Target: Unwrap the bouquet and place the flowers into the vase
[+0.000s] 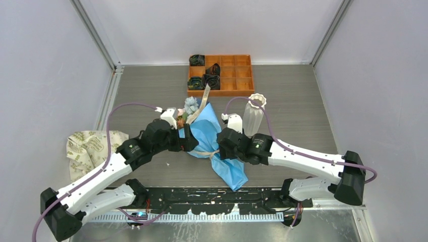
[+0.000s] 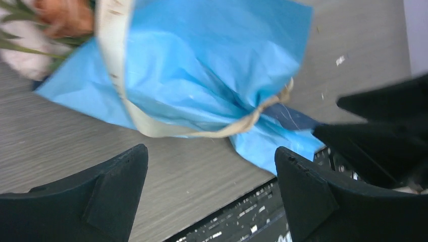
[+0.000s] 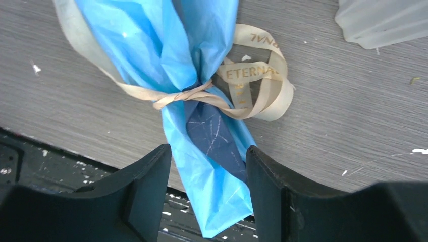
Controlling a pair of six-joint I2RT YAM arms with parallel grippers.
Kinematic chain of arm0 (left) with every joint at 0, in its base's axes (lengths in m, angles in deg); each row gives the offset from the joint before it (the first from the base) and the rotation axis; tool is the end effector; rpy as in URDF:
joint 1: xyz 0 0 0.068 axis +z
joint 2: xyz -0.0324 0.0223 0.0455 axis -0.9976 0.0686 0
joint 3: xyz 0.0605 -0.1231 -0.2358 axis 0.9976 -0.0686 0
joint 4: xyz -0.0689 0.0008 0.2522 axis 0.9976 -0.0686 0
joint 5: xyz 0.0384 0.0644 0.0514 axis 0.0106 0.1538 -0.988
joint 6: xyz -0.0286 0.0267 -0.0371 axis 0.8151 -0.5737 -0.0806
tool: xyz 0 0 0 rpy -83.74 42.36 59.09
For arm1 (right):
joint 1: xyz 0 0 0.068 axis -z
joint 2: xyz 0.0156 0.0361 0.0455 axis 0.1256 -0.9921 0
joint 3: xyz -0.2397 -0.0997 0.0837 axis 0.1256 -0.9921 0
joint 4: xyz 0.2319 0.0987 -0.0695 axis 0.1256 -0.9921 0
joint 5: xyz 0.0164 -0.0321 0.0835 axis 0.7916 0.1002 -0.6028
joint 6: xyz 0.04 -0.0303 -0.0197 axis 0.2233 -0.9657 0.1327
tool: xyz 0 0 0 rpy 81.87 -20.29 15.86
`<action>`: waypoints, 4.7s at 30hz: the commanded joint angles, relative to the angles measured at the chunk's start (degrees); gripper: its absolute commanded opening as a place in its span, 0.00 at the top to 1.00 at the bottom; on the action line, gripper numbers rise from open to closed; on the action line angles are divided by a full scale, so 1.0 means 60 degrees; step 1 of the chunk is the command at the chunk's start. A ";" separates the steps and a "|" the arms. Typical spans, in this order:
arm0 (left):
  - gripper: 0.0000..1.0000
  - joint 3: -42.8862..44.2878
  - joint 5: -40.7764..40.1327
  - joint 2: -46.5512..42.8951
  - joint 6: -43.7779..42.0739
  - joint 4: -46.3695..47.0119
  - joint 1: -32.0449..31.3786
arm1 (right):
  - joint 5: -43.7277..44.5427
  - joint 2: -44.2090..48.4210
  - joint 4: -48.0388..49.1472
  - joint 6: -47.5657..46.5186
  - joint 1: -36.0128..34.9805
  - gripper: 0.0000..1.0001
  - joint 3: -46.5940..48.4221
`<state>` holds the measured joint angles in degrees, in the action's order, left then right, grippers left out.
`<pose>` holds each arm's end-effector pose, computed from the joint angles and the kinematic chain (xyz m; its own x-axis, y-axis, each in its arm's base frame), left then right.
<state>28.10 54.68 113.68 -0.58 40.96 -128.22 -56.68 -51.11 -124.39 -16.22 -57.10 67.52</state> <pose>0.1437 -0.1270 0.2762 -0.7340 -0.1882 -0.6525 0.2128 0.8487 -0.4841 0.1176 0.2112 0.2754 -0.7476 -0.1491 -0.6472 -0.3047 0.9429 0.1348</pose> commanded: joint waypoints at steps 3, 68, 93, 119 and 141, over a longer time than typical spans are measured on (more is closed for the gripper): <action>0.05 0.0155 0.0222 0.0973 -0.0685 0.0741 -0.1595 | 0.0987 -0.0589 -0.0052 0.0525 -0.0021 0.42 0.0059; 1.00 -0.0072 -0.5120 0.3018 0.0588 0.0016 -0.1736 | -0.1870 -0.2635 0.2796 0.0342 0.0085 0.72 -0.1105; 1.00 -0.1244 -0.4518 0.2788 0.0768 0.0844 -0.1451 | -0.3095 -0.5888 0.3963 -0.0960 0.0861 0.57 0.2889; 1.00 -0.1314 -0.4068 0.3320 0.0632 0.1350 -0.1076 | -0.4280 -0.5043 0.4549 -0.0752 0.0868 0.51 0.2404; 1.00 -0.1502 -0.3978 0.2622 0.0491 0.1281 -0.0602 | -0.3190 -0.5805 0.4898 -0.1047 0.1127 0.90 0.2997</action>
<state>19.31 30.76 129.87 3.05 45.90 -133.09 -79.91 -88.94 -97.68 -21.88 -50.87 84.22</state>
